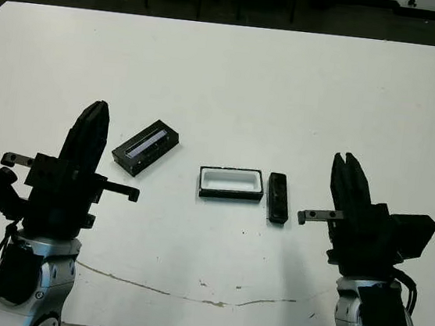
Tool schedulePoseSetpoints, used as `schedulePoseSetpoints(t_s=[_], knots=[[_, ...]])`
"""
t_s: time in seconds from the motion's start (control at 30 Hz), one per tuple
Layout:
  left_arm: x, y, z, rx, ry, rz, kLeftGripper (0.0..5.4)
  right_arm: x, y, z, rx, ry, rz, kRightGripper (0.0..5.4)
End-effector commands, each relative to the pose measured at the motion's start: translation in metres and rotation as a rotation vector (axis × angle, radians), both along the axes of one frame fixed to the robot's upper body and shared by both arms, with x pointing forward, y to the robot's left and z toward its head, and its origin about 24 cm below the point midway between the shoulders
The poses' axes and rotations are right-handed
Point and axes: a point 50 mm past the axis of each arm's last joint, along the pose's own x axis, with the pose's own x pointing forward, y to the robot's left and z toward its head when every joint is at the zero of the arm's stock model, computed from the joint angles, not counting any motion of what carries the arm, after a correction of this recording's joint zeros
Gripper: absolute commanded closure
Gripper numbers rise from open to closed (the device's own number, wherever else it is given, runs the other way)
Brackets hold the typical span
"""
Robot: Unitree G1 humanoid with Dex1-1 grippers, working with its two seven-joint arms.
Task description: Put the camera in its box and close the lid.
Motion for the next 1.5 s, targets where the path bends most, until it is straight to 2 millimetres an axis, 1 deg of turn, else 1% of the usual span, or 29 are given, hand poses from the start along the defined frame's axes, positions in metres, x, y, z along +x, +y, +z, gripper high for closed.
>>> schedulePoseSetpoints(t_s=[0.03, 0.47, 0.57, 0.63, 0.67, 0.83, 1.07, 1.3, 1.5], knots=[[-0.019, 0.008, -0.034, 0.003, 0.198, 0.059, 5.4, -0.006, -0.005, -0.014, -0.013, 0.083, -0.019, 5.39], [-0.017, 0.007, -0.034, 0.005, 0.195, 0.055, 5.4, -0.006, -0.003, -0.014, -0.024, 0.107, -0.026, 5.39], [-0.017, 0.007, -0.034, 0.011, 0.194, 0.052, 5.4, -0.007, -0.001, -0.014, -0.085, 0.138, -0.03, 5.39], [-0.017, 0.007, -0.034, 0.011, 0.193, 0.047, 5.4, -0.009, 0.003, -0.015, -0.099, 0.157, -0.02, 5.39], [-0.017, 0.007, -0.033, 0.009, 0.195, 0.046, 5.4, -0.009, 0.005, -0.016, -0.098, 0.17, -0.011, 5.3], [-0.016, 0.005, -0.034, 0.008, 0.186, 0.039, 5.4, -0.01, 0.015, -0.024, -0.092, 0.254, 0.016, 4.65], [-0.016, 0.005, -0.034, 0.004, 0.193, 0.041, 5.4, -0.008, 0.025, -0.033, -0.064, 0.317, 0.037, 3.44], [-0.016, 0.006, -0.033, 0.01, 0.181, 0.034, 5.4, -0.006, 0.028, -0.04, -0.051, 0.343, 0.03, 2.21], [-0.016, 0.006, -0.032, 0.006, 0.191, 0.033, 5.4, -0.005, 0.027, -0.047, -0.05, 0.372, 0.024, 1.18]])
